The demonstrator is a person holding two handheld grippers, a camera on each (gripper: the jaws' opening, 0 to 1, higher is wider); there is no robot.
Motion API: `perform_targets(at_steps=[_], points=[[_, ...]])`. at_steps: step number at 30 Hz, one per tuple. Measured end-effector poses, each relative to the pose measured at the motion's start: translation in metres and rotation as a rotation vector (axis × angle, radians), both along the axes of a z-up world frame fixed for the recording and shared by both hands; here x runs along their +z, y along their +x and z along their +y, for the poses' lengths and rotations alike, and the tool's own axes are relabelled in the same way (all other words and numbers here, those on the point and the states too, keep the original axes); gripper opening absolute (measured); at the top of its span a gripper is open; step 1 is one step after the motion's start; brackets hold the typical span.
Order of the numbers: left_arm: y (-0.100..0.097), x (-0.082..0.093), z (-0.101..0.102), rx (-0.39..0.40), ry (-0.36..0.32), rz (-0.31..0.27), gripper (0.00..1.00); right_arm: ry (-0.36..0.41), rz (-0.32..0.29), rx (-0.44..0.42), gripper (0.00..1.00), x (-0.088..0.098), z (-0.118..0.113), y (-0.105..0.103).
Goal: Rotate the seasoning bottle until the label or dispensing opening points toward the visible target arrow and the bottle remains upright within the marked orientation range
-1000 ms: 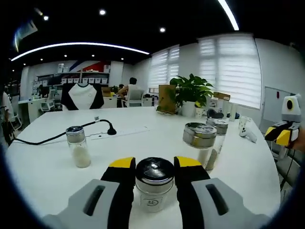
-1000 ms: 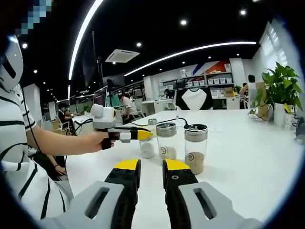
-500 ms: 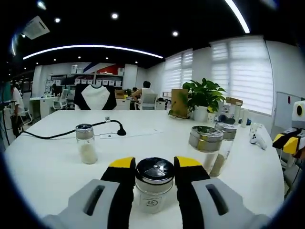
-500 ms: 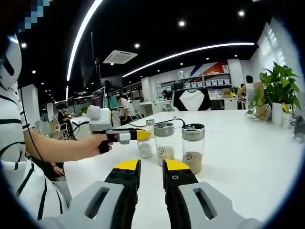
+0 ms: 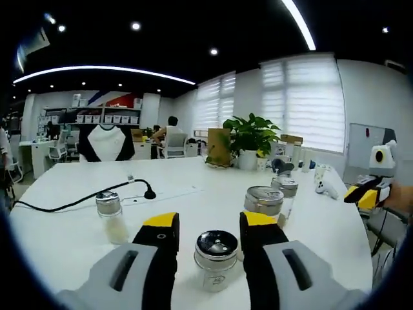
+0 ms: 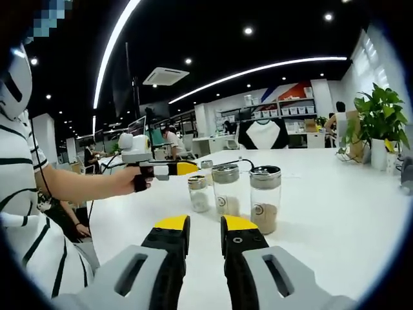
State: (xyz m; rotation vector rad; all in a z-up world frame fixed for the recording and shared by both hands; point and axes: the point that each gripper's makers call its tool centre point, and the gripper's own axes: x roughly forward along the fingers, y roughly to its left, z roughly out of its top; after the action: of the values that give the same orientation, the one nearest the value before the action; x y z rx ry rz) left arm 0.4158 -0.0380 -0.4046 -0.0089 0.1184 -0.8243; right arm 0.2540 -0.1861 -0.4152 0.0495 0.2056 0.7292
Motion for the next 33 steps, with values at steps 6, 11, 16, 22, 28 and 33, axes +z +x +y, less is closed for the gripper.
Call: perform_targets(at_steps=[6,11,16,22,28,33], points=[[-0.004,-0.014,-0.005,-0.176,-0.049,0.088,0.37,-0.028,-0.001,0.053,0.17,-0.001,0.012,-0.005],[-0.005,-0.034,-0.007,-0.227,-0.007,0.098,0.41,-0.060,-0.003,0.079,0.17,-0.001,0.015,-0.008],[-0.003,-0.039,-0.014,-0.252,-0.049,0.123,0.42,-0.066,-0.001,0.083,0.17,-0.002,0.017,-0.007],[-0.005,-0.051,-0.021,-0.279,0.019,0.151,0.41,-0.078,0.003,0.086,0.17,-0.004,0.018,-0.007],[-0.006,-0.053,-0.022,-0.263,0.013,0.149,0.36,-0.082,0.007,0.076,0.17,-0.007,0.015,-0.006],[-0.007,-0.053,-0.022,-0.225,0.001,0.156,0.36,-0.086,0.005,0.068,0.16,-0.008,0.014,-0.006]])
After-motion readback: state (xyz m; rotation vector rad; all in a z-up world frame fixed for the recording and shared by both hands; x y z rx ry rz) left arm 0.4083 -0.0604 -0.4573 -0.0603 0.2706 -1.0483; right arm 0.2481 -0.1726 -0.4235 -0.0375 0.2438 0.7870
